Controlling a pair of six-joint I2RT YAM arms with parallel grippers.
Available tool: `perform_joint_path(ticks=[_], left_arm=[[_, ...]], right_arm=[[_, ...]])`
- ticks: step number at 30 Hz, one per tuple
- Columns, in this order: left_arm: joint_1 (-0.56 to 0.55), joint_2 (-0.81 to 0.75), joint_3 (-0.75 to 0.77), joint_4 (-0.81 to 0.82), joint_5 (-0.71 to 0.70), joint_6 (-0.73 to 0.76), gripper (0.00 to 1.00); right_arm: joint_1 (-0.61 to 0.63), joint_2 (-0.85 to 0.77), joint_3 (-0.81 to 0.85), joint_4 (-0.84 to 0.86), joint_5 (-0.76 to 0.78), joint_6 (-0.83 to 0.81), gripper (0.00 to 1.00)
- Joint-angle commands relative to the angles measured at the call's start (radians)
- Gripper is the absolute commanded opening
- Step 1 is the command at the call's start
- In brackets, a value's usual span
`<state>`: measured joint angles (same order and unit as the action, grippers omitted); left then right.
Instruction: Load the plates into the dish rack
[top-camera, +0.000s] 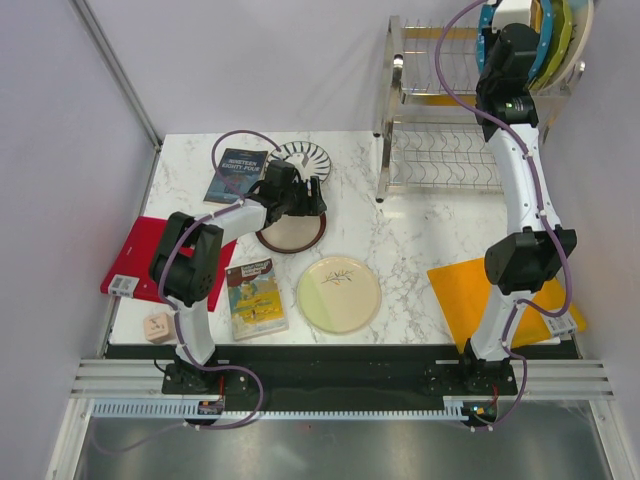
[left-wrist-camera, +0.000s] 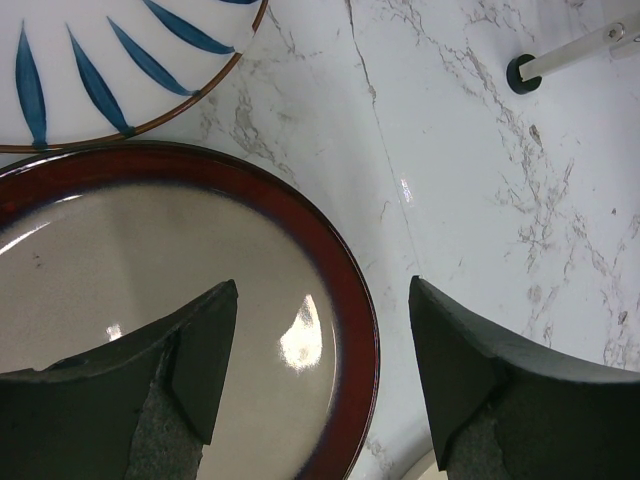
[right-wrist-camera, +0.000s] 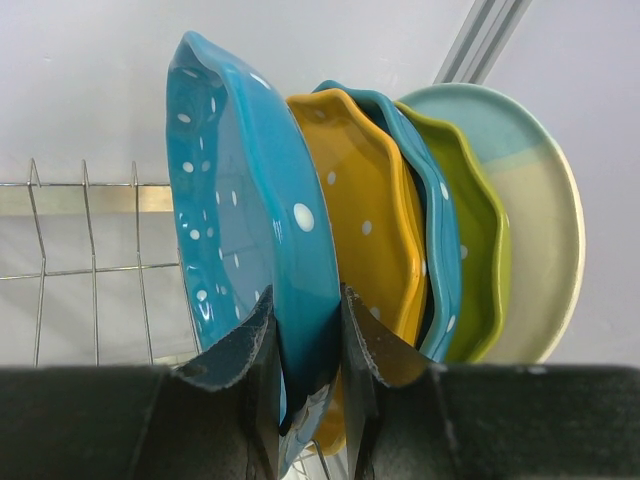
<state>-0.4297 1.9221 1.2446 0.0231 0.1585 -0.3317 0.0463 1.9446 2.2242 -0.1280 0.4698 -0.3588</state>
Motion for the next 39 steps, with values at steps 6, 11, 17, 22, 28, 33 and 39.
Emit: perform_joint_path(ticks=[6, 11, 17, 22, 28, 33, 39], left_arm=[[-0.004, -0.005, 0.029, 0.001, -0.011, -0.007, 0.77], [-0.006, -0.003, 0.035, 0.001, -0.005, -0.013, 0.77], [-0.006, -0.012, 0.027, 0.001, -0.01, -0.004, 0.77], [-0.004, -0.025, 0.01, 0.001, -0.019, 0.003, 0.77], [-0.006, -0.026, 0.01, 0.006, -0.013, -0.001, 0.77], [-0.007, -0.06, 0.038, 0.003, -0.022, 0.042, 0.77], [-0.004, -0.247, -0.074, -0.084, 0.027, 0.062, 0.78]], right_arm=[[-0.022, -0.062, 0.038, 0.07, 0.111, 0.018, 0.0], [-0.025, -0.041, 0.067, 0.068, 0.179, 0.029, 0.0], [-0.031, 0.025, 0.149, 0.053, 0.239, 0.041, 0.14], [-0.033, 0.014, 0.144, 0.073, 0.204, 0.027, 0.52], [0.013, -0.105, 0.022, 0.246, 0.165, -0.111, 0.59], [0.075, -0.208, -0.017, 0.209, 0.107, -0.127, 0.61], [0.132, -0.439, -0.22, 0.003, -0.017, 0.024, 0.65]])
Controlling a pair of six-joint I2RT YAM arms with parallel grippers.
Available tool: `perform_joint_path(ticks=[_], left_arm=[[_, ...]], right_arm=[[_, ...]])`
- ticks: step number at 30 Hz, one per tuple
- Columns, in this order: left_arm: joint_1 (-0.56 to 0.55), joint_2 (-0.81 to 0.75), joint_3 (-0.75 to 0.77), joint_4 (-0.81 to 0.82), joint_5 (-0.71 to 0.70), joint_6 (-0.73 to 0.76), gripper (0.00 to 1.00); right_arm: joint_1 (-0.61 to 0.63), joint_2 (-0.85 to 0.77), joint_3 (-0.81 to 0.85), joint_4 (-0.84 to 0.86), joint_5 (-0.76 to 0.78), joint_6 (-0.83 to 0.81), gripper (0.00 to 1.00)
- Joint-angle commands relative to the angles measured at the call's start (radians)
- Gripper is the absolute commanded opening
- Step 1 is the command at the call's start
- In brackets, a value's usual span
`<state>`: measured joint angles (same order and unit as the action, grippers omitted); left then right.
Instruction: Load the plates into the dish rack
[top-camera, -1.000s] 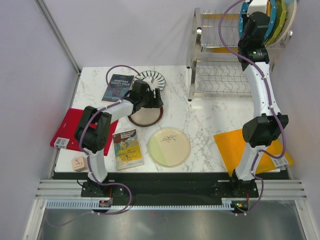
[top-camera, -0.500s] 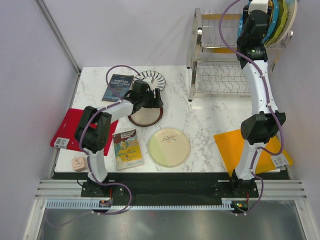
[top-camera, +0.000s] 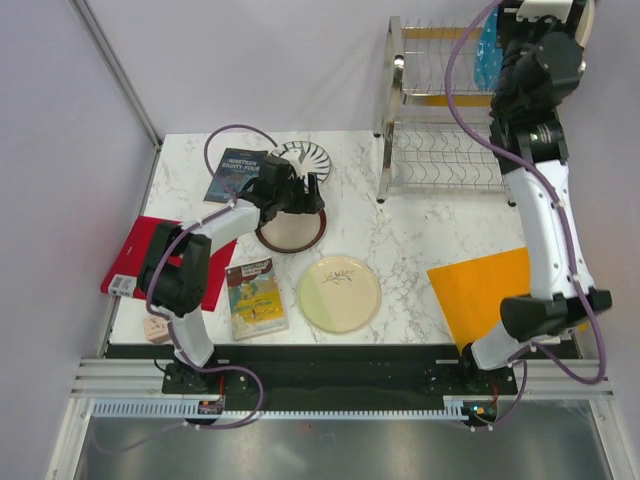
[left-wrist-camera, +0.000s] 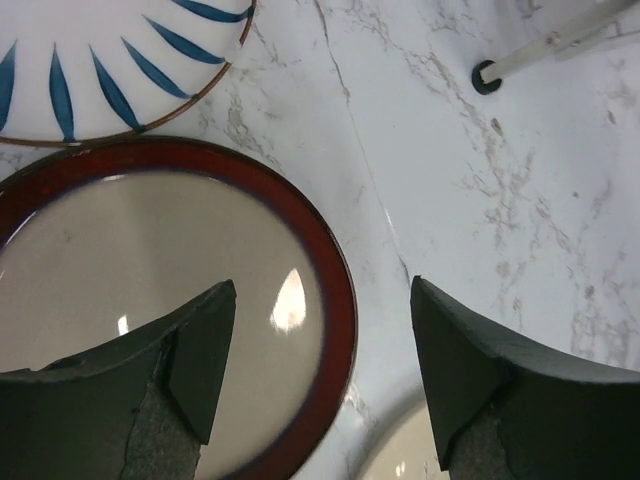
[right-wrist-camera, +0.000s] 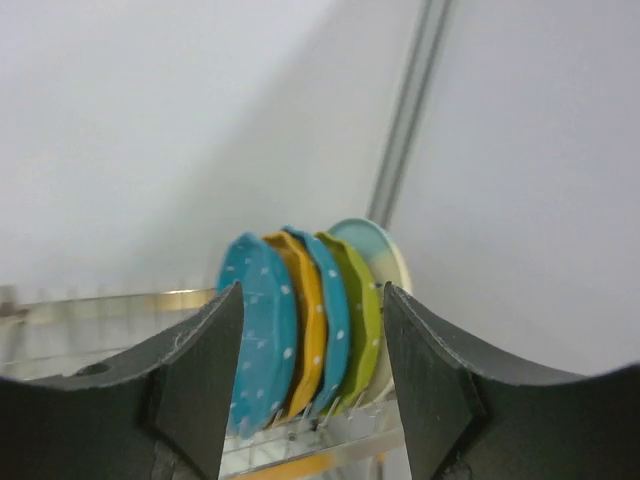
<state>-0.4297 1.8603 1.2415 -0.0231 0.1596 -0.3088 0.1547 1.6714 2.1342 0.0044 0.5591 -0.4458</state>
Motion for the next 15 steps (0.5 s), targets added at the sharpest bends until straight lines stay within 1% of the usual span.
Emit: perform_joint_path(ticks=[1, 2, 3, 4, 5, 6, 7, 8, 9, 10, 11, 12, 13, 15], left_arm=[[-0.006, -0.228, -0.109, -0.04, 0.052, 0.011, 0.78], [-0.004, -0.301, -0.188, -0.038, 0.067, -0.005, 0.78], [-0.004, -0.338, -0.227, -0.038, 0.084, -0.025, 0.77], [-0.004, -0.369, -0.266, -0.037, 0.122, -0.074, 0.77], [-0.012, -0.394, -0.305, -0.037, 0.142, -0.096, 0.76], [-0.018, -0.435, -0.379, -0.04, 0.153, -0.117, 0.74], [-0.026, -0.449, -0.414, -0.046, 0.159, -0.163, 0.73], [-0.032, -0.467, -0.475, -0.044, 0.156, -0.183, 0.72], [-0.032, -0.501, -0.499, -0.04, 0.149, -0.196, 0.72], [-0.032, -0.516, -0.517, -0.025, 0.144, -0.179, 0.72], [-0.032, -0.523, -0.539, -0.031, 0.147, -0.161, 0.71], [-0.032, -0.518, -0.547, -0.044, 0.156, -0.145, 0.7], [-0.032, -0.515, -0.554, -0.057, 0.169, -0.139, 0.7], [-0.032, -0.512, -0.6, -0.055, 0.19, -0.159, 0.69]], right_arm=[[0.025, -0.262, -0.196, -0.165, -0.161, 0.189, 0.66], [0.025, -0.315, -0.355, -0.222, -0.276, 0.228, 0.7], [0.025, -0.364, -0.434, -0.251, -0.334, 0.264, 0.73], [0.023, -0.454, -0.507, -0.285, -0.4, 0.304, 0.74], [0.023, -0.488, -0.637, -0.361, -0.598, 0.344, 0.77], [0.023, -0.518, -0.696, -0.398, -0.681, 0.369, 0.78], [0.023, -0.545, -0.744, -0.435, -0.78, 0.395, 0.79], [0.023, -0.552, -0.832, -0.478, -0.851, 0.448, 0.85], [0.025, -0.55, -0.874, -0.489, -0.945, 0.508, 0.89], [0.022, -0.546, -0.913, -0.492, -0.979, 0.541, 0.98], [0.022, -0.536, -0.984, -0.498, -1.013, 0.577, 0.98], [0.023, -0.526, -1.017, -0.503, -1.08, 0.584, 0.98], [0.023, -0.504, -1.086, -0.503, -1.112, 0.591, 0.98], [0.023, -0.455, -1.143, -0.497, -1.169, 0.604, 0.97]])
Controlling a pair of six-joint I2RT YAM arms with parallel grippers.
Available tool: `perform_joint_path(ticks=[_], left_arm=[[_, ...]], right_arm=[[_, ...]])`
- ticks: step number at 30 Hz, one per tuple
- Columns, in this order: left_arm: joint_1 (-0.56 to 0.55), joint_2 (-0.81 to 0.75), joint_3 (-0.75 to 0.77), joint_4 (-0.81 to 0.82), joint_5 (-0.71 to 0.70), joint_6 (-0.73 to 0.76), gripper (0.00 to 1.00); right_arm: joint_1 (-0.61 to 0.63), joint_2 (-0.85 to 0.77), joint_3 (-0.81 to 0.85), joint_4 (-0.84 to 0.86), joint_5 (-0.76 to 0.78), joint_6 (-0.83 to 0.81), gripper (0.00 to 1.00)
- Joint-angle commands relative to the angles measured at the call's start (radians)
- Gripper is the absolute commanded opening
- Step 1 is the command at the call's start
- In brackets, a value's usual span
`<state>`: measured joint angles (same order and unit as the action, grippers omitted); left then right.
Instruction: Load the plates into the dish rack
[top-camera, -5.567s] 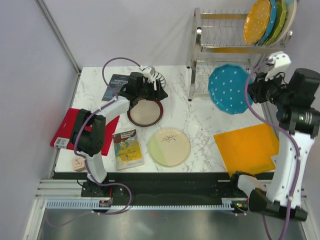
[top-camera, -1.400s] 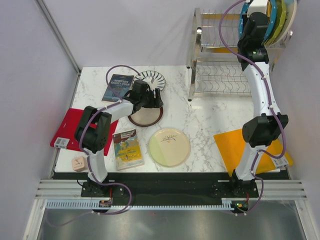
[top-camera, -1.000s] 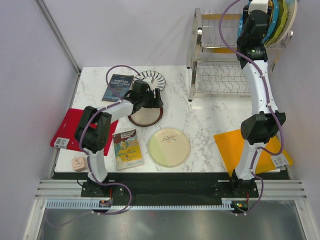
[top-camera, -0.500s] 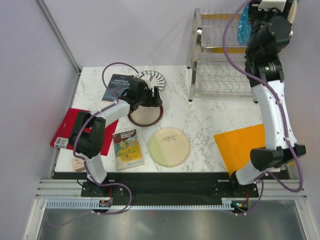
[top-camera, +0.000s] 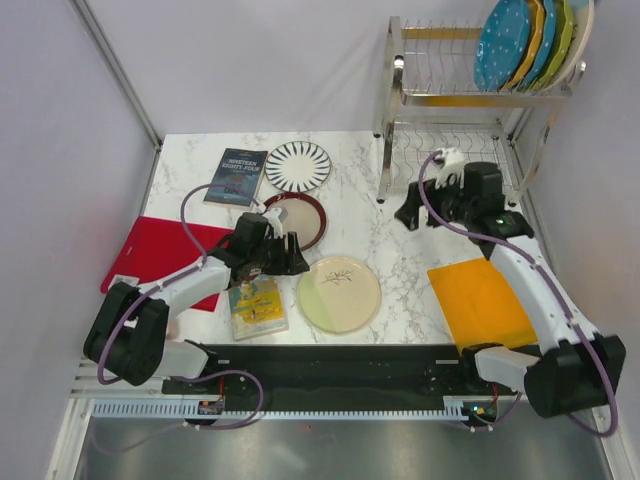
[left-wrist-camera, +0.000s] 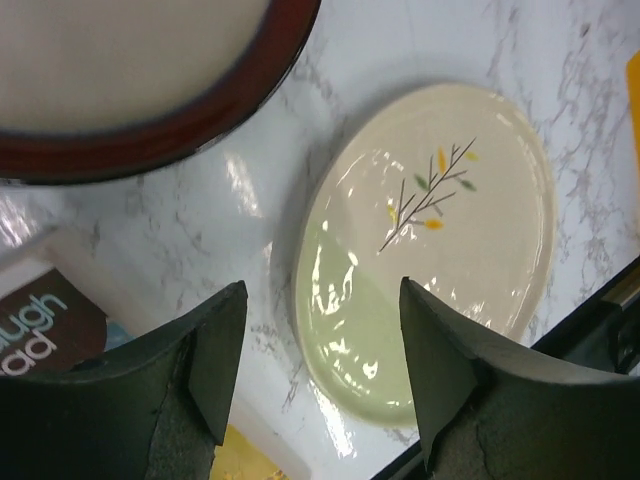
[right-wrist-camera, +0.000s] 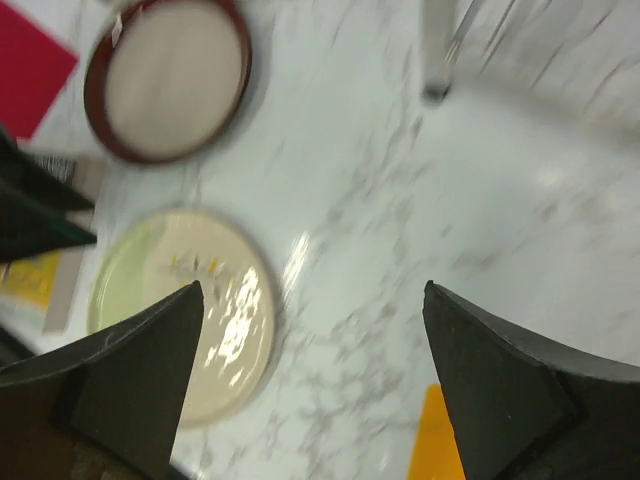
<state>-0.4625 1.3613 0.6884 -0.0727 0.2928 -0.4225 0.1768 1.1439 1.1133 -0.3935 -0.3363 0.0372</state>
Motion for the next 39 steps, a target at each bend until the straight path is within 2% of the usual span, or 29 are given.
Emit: perform_joint_path(ticks=[1, 5, 11, 12, 14, 17, 19, 22, 23, 26, 29, 32, 39], left_arm=[[0.001, -0.008, -0.064, 0.004, 0.071, -0.08, 0.69], [-0.015, 0.027, -0.098, 0.03, 0.066, -0.094, 0.68], [-0.018, 0.142, -0.09, 0.037, 0.108, -0.162, 0.59], [-0.019, 0.15, -0.095, 0.04, 0.106, -0.186, 0.53], [-0.028, 0.176, -0.113, 0.059, 0.112, -0.216, 0.49], [-0.038, 0.203, -0.121, 0.117, 0.127, -0.258, 0.35], [-0.038, 0.235, -0.107, 0.126, 0.143, -0.282, 0.31], [-0.036, 0.269, -0.061, 0.119, 0.161, -0.301, 0.2], [-0.036, 0.277, -0.041, 0.119, 0.163, -0.314, 0.13], [-0.028, 0.301, -0.018, 0.128, 0.158, -0.334, 0.02], [-0.005, 0.318, -0.02, 0.165, 0.161, -0.341, 0.02], [0.008, 0.346, 0.002, 0.178, 0.166, -0.34, 0.02], [0.004, 0.39, 0.08, 0.198, 0.2, -0.377, 0.02]], right_arm=[[0.001, 0.092, -0.15, -0.088, -0.349, 0.124, 0.95], [0.0, 0.152, -0.291, 0.033, -0.457, 0.165, 0.93], [0.001, 0.298, -0.369, 0.079, -0.569, 0.165, 0.91], [0.0, 0.33, -0.377, 0.096, -0.582, 0.174, 0.91], [0.0, 0.368, -0.398, 0.128, -0.621, 0.185, 0.91], [0.001, 0.442, -0.4, 0.14, -0.633, 0.188, 0.9], [0.0, 0.499, -0.391, 0.14, -0.641, 0.19, 0.9], [-0.01, 0.568, -0.382, 0.14, -0.647, 0.188, 0.9], [-0.02, 0.583, -0.382, 0.139, -0.647, 0.19, 0.9], [-0.058, 0.629, -0.383, 0.137, -0.638, 0.184, 0.9], [-0.079, 0.671, -0.386, 0.133, -0.63, 0.165, 0.9], [-0.074, 0.747, -0.363, 0.119, -0.688, 0.144, 0.88], [-0.051, 0.814, -0.303, 0.079, -0.702, 0.102, 0.68]])
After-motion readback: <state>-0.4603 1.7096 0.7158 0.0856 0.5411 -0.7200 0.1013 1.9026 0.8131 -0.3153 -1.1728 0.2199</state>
